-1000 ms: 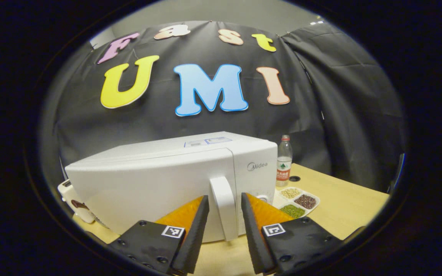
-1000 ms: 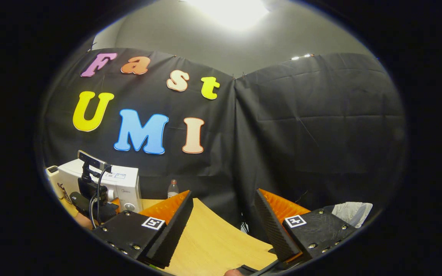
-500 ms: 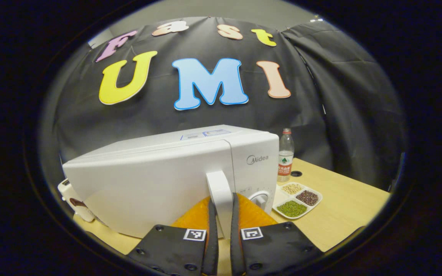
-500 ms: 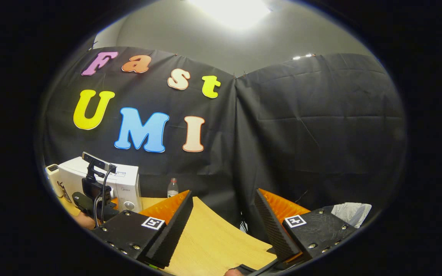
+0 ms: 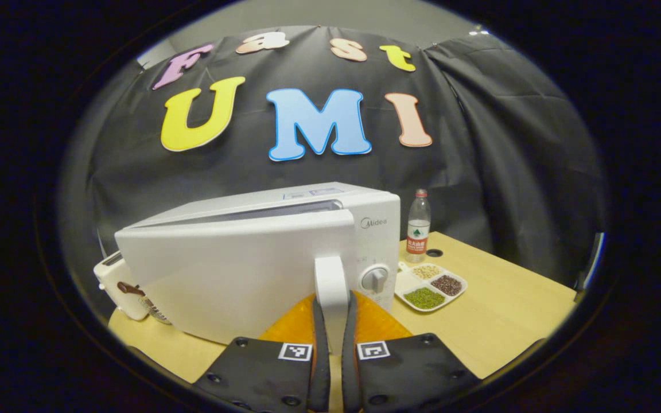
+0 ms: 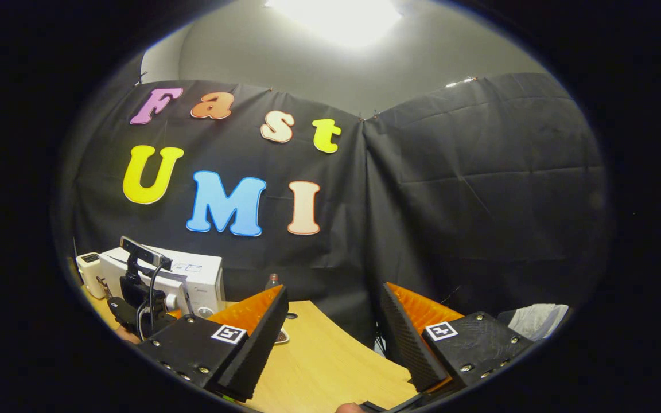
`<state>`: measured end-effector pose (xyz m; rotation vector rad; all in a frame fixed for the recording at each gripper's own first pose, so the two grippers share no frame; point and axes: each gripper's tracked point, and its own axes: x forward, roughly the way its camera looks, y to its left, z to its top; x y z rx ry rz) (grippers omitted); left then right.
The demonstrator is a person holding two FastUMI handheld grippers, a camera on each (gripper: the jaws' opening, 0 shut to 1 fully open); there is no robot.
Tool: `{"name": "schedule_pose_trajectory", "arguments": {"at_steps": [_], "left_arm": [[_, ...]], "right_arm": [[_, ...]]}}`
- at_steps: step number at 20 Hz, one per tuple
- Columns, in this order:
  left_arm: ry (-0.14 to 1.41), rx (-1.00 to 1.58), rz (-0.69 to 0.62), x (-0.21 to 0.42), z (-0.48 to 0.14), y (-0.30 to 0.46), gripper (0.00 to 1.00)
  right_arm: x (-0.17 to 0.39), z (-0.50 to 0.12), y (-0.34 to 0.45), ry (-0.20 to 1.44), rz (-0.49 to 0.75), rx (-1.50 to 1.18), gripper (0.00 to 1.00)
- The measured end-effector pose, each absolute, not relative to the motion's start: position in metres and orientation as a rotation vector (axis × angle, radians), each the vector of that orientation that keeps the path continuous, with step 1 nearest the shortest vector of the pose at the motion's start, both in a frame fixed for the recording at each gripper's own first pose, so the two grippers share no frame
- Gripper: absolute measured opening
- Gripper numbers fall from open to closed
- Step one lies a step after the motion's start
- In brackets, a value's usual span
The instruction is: Open the microwave oven with the left hand, put the food in, and close the microwave oven.
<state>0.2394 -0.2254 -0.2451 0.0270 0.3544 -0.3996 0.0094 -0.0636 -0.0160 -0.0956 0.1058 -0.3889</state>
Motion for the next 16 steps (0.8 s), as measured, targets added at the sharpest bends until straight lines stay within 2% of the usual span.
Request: {"name": "schedule_pose_trajectory", "arguments": {"at_steps": [3,4,6,8,9,10,11,12,14,15,16], "left_arm": [[0.361,0.033,-0.401,0.219,-0.242,-0.214,0.15],[0.364,0.031,-0.391,0.211,-0.240,-0.208,0.19],[0.367,0.025,-0.364,0.195,-0.238,-0.196,0.10],[0.374,0.033,-0.334,0.180,-0.237,-0.184,0.10],[0.380,0.031,-0.315,0.172,-0.237,-0.178,0.14],[0.385,0.029,-0.296,0.166,-0.236,-0.172,0.10],[0.390,0.027,-0.278,0.159,-0.236,-0.165,0.14],[0.392,0.027,-0.257,0.152,-0.234,-0.158,0.10],[0.397,0.031,-0.217,0.138,-0.234,-0.143,0.19],[0.401,0.032,-0.196,0.133,-0.234,-0.136,0.19],[0.404,0.033,-0.177,0.127,-0.234,-0.127,0.14]], "right_arm": [[0.016,-0.014,-0.055,0.092,-0.316,-0.076,0.98],[0.017,-0.014,-0.051,0.087,-0.290,-0.074,0.98],[0.020,-0.013,-0.048,0.080,-0.240,-0.075,0.98],[0.021,-0.012,-0.046,0.068,-0.192,-0.066,0.98],[0.021,-0.012,-0.045,0.067,-0.172,-0.059,0.98],[0.022,-0.015,-0.044,0.069,-0.153,-0.052,0.98],[0.022,-0.016,-0.043,0.071,-0.130,-0.042,0.98],[0.020,-0.017,-0.043,0.071,-0.111,-0.035,0.98],[0.019,-0.018,-0.041,0.067,-0.069,-0.025,0.98],[0.018,-0.018,-0.039,0.065,-0.048,-0.019,0.98],[0.016,-0.020,-0.036,0.064,-0.024,-0.014,0.98]]}}
